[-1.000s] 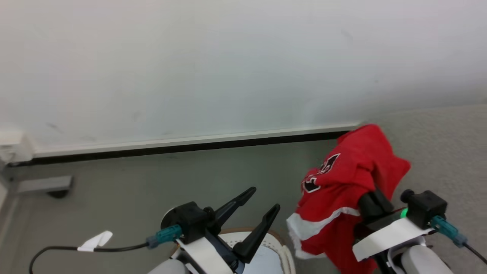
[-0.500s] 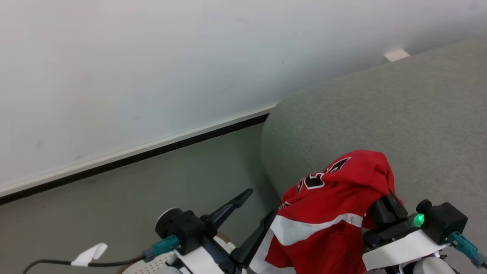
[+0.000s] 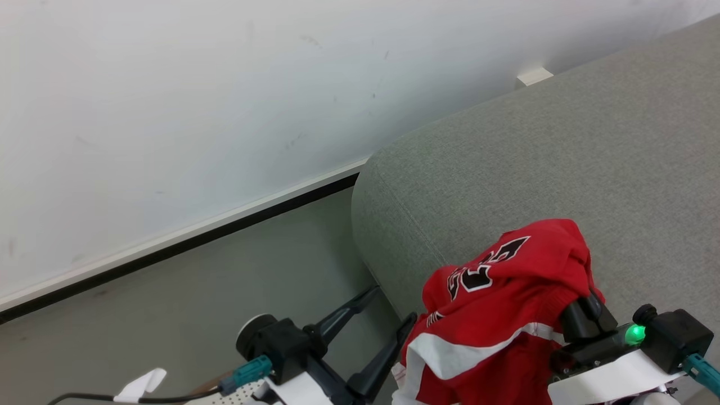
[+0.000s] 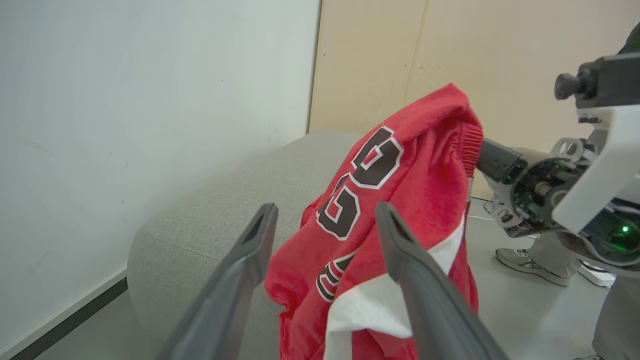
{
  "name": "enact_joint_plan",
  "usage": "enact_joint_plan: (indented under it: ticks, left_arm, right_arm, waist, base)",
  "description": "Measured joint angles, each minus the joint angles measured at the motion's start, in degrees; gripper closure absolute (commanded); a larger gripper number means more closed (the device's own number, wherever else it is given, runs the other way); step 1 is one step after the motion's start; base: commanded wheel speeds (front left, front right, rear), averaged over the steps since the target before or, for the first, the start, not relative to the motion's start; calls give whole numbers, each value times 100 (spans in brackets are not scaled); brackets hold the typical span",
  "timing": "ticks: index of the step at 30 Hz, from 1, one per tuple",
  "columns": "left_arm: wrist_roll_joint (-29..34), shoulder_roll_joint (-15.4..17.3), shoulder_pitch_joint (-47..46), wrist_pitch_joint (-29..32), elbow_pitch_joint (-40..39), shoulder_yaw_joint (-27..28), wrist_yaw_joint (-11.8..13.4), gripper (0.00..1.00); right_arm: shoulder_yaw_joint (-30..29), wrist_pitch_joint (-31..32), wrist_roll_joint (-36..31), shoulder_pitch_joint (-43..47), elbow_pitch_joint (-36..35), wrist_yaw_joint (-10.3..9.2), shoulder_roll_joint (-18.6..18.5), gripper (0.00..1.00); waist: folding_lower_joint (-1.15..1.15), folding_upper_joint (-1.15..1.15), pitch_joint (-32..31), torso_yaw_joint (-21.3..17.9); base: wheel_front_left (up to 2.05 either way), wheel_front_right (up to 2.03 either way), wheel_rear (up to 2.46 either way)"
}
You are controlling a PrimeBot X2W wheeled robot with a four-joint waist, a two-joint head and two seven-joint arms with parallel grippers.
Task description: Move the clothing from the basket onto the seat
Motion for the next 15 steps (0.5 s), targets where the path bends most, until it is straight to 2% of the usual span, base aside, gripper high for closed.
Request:
enact_joint_plan:
  ticks: [4,8,15]
  left_arm:
    - [12,-20,7,0,22,-16,-9,0]
    - [25,-4,6,0,12,-55,-9,0]
    - [48,348,-129,0,-213,-175,-13,0]
  right_arm:
    - [-65,122,26,-74,-135,0,-79,100]
    - [-170,311,153,-520,-180,0,-153,100]
    - [-606,826,530,-1695,43,0,-431,100]
  waist:
    - [0,0,7,-20]
    - [0,0,94,-27]
    - [0,0,516,87]
  base:
    - [0,0,0]
    - [0,0,0]
    - [0,0,0]
